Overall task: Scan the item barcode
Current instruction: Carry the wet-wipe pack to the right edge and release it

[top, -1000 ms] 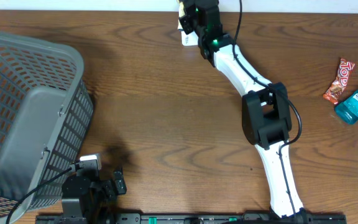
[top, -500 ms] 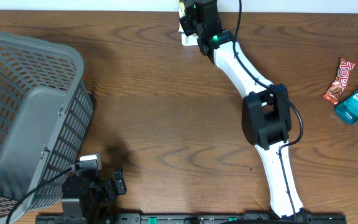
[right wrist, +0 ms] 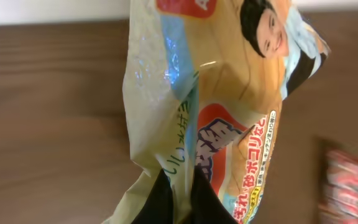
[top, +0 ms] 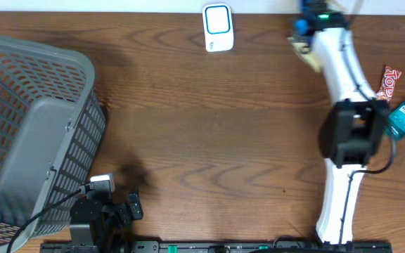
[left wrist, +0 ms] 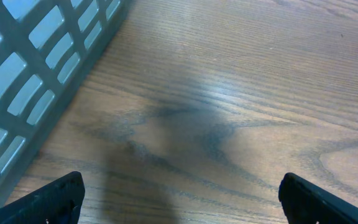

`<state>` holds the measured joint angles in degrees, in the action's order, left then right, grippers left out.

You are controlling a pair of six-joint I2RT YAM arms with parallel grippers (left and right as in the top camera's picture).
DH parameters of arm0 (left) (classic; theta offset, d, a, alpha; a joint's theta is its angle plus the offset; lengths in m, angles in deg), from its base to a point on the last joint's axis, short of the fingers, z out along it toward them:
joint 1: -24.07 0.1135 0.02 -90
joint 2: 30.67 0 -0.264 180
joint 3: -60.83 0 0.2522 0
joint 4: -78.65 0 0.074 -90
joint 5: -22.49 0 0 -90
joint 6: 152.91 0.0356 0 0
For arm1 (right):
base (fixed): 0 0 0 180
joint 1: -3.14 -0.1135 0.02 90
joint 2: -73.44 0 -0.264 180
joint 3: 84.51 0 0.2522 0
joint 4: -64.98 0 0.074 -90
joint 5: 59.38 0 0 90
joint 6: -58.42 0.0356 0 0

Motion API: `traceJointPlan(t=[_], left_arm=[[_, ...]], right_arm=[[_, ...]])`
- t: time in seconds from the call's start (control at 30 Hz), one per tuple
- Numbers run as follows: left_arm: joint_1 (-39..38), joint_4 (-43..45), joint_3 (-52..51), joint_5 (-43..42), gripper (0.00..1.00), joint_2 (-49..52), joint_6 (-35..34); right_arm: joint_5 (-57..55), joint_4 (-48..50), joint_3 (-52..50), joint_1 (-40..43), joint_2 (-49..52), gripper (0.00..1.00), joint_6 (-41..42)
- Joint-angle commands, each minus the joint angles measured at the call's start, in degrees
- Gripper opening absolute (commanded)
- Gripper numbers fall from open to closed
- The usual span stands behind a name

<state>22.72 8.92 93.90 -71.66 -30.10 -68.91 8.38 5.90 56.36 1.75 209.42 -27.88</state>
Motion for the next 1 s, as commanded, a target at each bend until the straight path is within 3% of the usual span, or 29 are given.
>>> traceJointPlan(t=[0.0,0.23,0.37,0.5,0.53,0.73,0.97], left_arm=[[-0.02,-0.76,0.37,0.26,1.00,-0.37,-0.11],[-0.02,-0.76,0.35,0.26,1.00,-0.37,-0.11],[-0.02,-0.79,0.35,0.28,1.00,-0.37,-0.11],[-0.02,-0.76,0.35,0.28,1.00,-0.37,-0.11],[-0.02,-0.76,0.35,0.28,1.00,-0.37,-0.11],[-0.02,-0.76,0.35,0.28,1.00,-0.37,-0.11],[-0.02,-0.79,0.37,0.28,1.00,-0.37,-0.11]], right_arm=[[-3.10,-0.52,-1.70,6.56,0.11,0.04,0.72],[5.70,-0.11,-5.40,18.62,1.68,0.17,0.72],[12.13,-2.54,-5.51,23.71,2.03,0.35,0.76],[11.89,-7.32,-5.09,26.95,0.22,0.91,0.70],[11.89,-8.33,-4.94,27.41,-0.68,0.99,0.63],[14.03,-10.91,-4.90,26.73,-10.05,0.99,0.46],[33.38,-12.96,-4.90,23.32,-33.46,0.99,0.52]])
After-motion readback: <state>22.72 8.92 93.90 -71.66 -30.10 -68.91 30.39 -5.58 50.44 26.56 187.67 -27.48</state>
